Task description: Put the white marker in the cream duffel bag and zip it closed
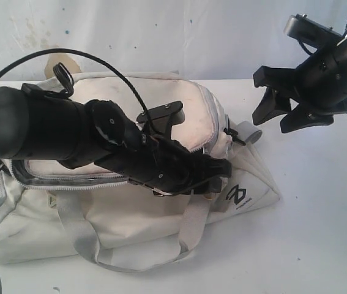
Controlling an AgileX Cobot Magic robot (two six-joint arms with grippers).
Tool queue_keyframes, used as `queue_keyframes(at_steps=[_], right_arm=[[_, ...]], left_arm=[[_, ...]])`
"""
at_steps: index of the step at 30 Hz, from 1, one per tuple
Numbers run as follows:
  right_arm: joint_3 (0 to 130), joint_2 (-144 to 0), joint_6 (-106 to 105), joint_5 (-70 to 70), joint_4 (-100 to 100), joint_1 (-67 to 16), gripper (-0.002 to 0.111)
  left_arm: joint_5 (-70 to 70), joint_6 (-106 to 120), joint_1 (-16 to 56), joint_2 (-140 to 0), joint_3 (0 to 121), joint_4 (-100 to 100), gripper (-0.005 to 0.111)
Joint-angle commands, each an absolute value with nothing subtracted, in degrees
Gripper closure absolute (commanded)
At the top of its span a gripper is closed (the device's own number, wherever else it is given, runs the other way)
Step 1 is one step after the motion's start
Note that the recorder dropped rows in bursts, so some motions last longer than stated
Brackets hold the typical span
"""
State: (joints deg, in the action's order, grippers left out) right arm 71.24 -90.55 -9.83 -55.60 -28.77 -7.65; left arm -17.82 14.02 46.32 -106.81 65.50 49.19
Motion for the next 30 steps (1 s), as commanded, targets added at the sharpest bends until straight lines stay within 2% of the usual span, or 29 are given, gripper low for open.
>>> queue_keyframes(at_steps=[1, 6, 16, 23, 30], right_arm=[[71.25, -90.68, -10.4, -55.06, -29.1, -7.28, 0.058], [71.25, -90.68, -10.4, -54.77, -29.1, -7.28, 0.058], [71.25, -90.68, -10.4, -54.34, -29.1, -7.28, 0.058], [71.25, -90.68, -10.4, -53.32, -30.22, -7.28, 0.058], [71.25, -90.68, -10.4, -53.16, -30.22, -7.28, 0.058]], left_arm=[[-17.17, 18.64, 46.46, -107.4, 65.77, 55.22, 0.048], [-18.61, 21.93, 46.46, -107.4, 68.09, 57.07, 0.048], [-12.19, 24.17, 46.46, -107.4, 68.67, 56.86, 0.049], [-9.57, 24.17, 47.01, -107.55, 68.67, 58.44, 0.07], [-8.39, 24.17, 48.07, -109.69, 68.67, 59.54, 0.059]])
